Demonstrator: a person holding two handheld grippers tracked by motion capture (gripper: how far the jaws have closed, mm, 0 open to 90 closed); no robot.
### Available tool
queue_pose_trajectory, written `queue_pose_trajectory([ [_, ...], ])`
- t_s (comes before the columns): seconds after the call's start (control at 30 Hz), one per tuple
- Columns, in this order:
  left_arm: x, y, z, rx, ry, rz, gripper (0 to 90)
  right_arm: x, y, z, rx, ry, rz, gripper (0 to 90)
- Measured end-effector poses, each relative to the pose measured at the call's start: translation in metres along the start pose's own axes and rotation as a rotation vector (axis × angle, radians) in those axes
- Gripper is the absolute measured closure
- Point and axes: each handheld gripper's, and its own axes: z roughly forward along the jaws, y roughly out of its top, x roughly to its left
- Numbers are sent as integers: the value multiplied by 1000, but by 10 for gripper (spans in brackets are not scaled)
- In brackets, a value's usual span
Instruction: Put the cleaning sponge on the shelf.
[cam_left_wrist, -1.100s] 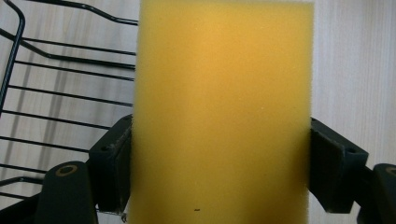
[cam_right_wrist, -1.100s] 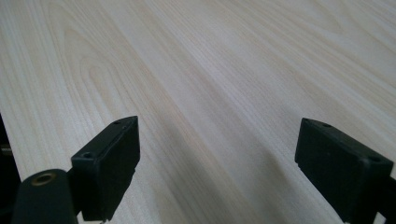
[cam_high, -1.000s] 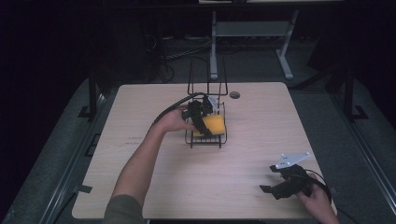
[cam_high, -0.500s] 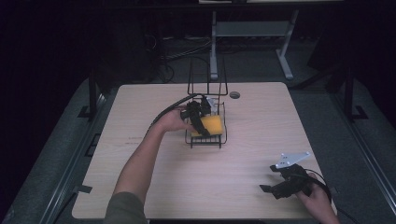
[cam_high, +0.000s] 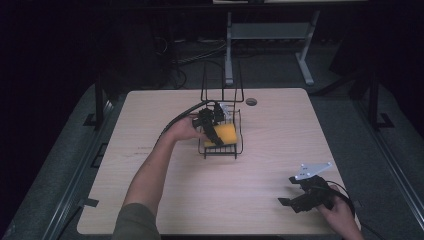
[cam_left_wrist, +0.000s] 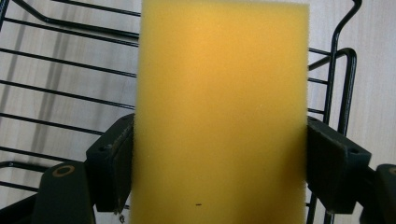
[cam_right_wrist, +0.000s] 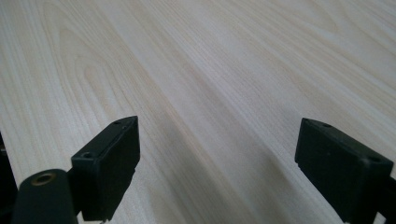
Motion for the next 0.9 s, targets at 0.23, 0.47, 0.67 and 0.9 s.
queue_pose_trajectory([
  [0.23, 0, -1, -3, -17, 9, -8, 194, 0, 0, 1, 4, 7, -4, 137],
  [0.47, 0, -1, -9, -33, 16, -6, 181, 0, 0, 2, 9, 4, -9, 137],
  [0.67, -1, -2, -15, -57, 26, -13, 177, 0, 0, 2, 13, 5, -2, 137],
  [0.9, -2, -1, -20, -77, 33, -2, 177, 0, 2, 2, 15, 5, -3, 137],
])
